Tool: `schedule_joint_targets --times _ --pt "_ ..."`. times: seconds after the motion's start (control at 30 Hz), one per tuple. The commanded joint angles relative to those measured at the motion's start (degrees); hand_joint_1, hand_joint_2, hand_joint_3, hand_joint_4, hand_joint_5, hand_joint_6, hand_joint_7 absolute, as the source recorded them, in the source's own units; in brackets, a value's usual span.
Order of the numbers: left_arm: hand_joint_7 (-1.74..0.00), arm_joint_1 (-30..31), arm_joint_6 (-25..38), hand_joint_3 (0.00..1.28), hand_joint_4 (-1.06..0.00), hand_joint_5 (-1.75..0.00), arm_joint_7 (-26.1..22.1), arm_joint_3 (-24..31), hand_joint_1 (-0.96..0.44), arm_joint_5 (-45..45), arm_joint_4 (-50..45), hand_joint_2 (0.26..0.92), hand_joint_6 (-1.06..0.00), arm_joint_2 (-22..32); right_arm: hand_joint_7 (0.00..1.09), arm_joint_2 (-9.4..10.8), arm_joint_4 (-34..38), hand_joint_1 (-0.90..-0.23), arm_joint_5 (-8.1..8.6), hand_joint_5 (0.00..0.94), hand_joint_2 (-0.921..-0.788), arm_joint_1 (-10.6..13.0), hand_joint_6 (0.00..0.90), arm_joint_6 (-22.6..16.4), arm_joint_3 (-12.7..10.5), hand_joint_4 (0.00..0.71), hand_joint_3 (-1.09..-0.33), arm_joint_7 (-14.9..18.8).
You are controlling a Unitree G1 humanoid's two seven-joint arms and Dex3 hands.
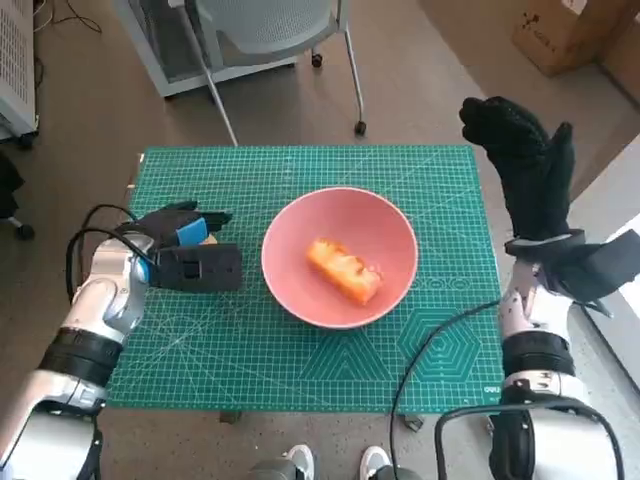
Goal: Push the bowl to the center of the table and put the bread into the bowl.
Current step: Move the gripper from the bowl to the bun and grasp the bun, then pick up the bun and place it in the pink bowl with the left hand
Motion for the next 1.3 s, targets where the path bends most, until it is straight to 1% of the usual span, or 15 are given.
schedule_joint_targets --times 0.03,0.2,0.27,0.37,0.4,0.43,0.47,0.53,0.57,0.67,0.83,0.9,1.0,1.13,1.3 --pt "-0.01 -2.21 -0.74 0.04 -0.1 -0.01 1.09 -1.96 0.13 1.63 4.46 0.789 -0.3 -1.06 0.0 -0.12 -0.24 -0.658 -0.93 0.0 -0.921 1.74 0.301 0.09 0.42 0.16 -0.698 -0.77" --pt "-0.03 -4.22 -1.63 0.05 -0.16 -0.02 2.33 -3.88 0.13 2.93 9.38 0.803 -0.35 -1.96 0.0 0.05 -0.29 -0.664 -0.85 0.0 -0.921 1.82 0.301 0.25 0.36 0.155 -0.7 -0.91" --pt "-0.03 -4.84 -2.06 0.06 -0.27 -0.02 2.92 -4.61 0.11 3.57 10.89 0.82 -0.42 -2.08 0.0 0.1 -0.23 -0.665 -0.84 0.0 -0.921 1.83 0.301 0.3 0.32 0.155 -0.701 -1.01" --pt "-0.04 -5.6 -2.54 0.06 -0.54 -0.09 3.77 -5.53 0.07 4.14 12.69 0.857 -0.55 -2.16 0.0 0.16 -0.09 -0.666 -0.92 0.0 -0.921 1.79 0.301 0.34 0.31 0.154 -0.701 -1.16" --pt "-0.05 -5.78 -2.63 0.08 -0.55 -0.33 4.05 -5.87 0.13 4.39 13.11 0.87 -0.59 -2.08 0.0 0.15 -0.03 -0.666 -0.9 0.0 -0.921 1.79 0.301 0.39 0.27 0.154 -0.701 -1.14" --pt "-0.44 -5.94 -2.73 0.11 -0.57 -0.71 4.27 -6.11 0.09 4.57 13.49 0.888 -0.56 -2.04 0.0 0.14 0.01 -0.664 -0.88 0.0 -0.921 1.79 0.3 0.44 0.24 0.154 -0.702 -1.13" --pt "-0.69 -6.05 -2.75 0.13 -0.59 -0.95 4.24 -6.24 0.06 4.7 13.6 0.9 -0.54 -1.93 0.0 0.14 0.04 -0.663 -0.78 0.0 -0.921 1.78 0.3 0.53 0.18 0.154 -0.702 -1.03" --pt "-0.87 -6.15 -2.78 0.14 -0.58 -1.19 3.99 -6.23 0.03 4.67 13.53 0.91 -0.56 -1.74 0.0 0.16 0.04 -0.662 -0.6 0.0 -0.921 1.76 0.3 0.68 0.09 0.154 -0.702 -0.87" --pt "-0.92 -6.15 -2.76 0.14 -0.57 -1.29 3.86 -6.17 0.02 4.62 13.41 0.914 -0.58 -1.65 0.0 0.17 0.02 -0.665 -0.53 0.0 -0.921 1.76 0.299 0.74 0.05 0.154 -0.702 -0.8" --pt "-0.96 -5.93 -2.89 0.14 -0.55 -1.41 3.06 -5.39 0.01 3.77 12.06 0.919 -0.63 -0.95 0.0 0.29 -0.22 -0.675 -0.34 0.0 -0.921 1.87 0.299 0.75 0.0 0.153 -0.701 -0.54" --pt "-0.96 -5.31 -2.13 0.14 -0.53 -1.48 1.06 -3.77 0.0 2.51 7.74 0.92 -0.67 0.51 0.0 0.46 -0.15 -0.68 -0.3 0.0 -0.921 1.84 0.299 0.69 -0.05 0.153 -0.701 -0.54" --pt "-0.98 -4.79 -0.88 0.15 -0.51 -1.5 -0.96 -2.51 0.0 1.91 3.1 0.921 -0.66 1.88 0.0 0.46 0.09 -0.678 -0.18 0.0 -0.921 1.74 0.299 0.82 -0.16 0.153 -0.7 -0.42" --pt "-1.01 -2.75 1.33 0.16 -0.49 -1.52 -3.74 0.5 0.0 0.91 -6.98 0.921 -0.64 4.44 0.0 0.66 0.28 -0.674 0.06 0.0 -0.921 1.6 0.302 1.09 -0.35 0.153 -0.701 -0.26" --pt "-1.03 -0.49 3.34 0.15 -0.5 -1.46 -4.9 4.17 0.0 -0.06 -16.79 0.921 -0.66 6.32 0.01 0.91 0.29 -0.67 0.41 0.001 -0.921 1.57 0.313 1.32 -0.54 0.154 -0.697 0.01" --pt "-1.14 0.79 4.28 0.11 -0.58 -1.29 -5.05 8.31 0.0 -1.22 -25.2 0.921 -0.64 7.44 0.01 1.25 0.23 -0.664 0.78 0.005 -0.921 1.52 0.329 1.45 -0.77 0.164 -0.691 0.24"
